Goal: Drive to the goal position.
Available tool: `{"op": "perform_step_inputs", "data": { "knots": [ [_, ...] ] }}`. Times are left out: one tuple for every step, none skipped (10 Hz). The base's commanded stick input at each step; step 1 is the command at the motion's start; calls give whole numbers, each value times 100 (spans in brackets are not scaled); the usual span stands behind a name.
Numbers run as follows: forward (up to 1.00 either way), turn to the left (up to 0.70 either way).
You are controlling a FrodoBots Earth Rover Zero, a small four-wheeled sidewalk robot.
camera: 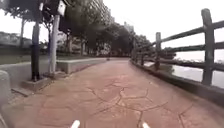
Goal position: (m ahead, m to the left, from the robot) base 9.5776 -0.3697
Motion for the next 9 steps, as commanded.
{"op": "perform_step_inputs", "data": {
  "knots": [
    [70, 0],
    [70, 0],
    [70, 0],
    [70, 0],
    [70, 0],
    [70, 0],
    [70, 0],
    [70, 0],
    [70, 0]
  ]
}}
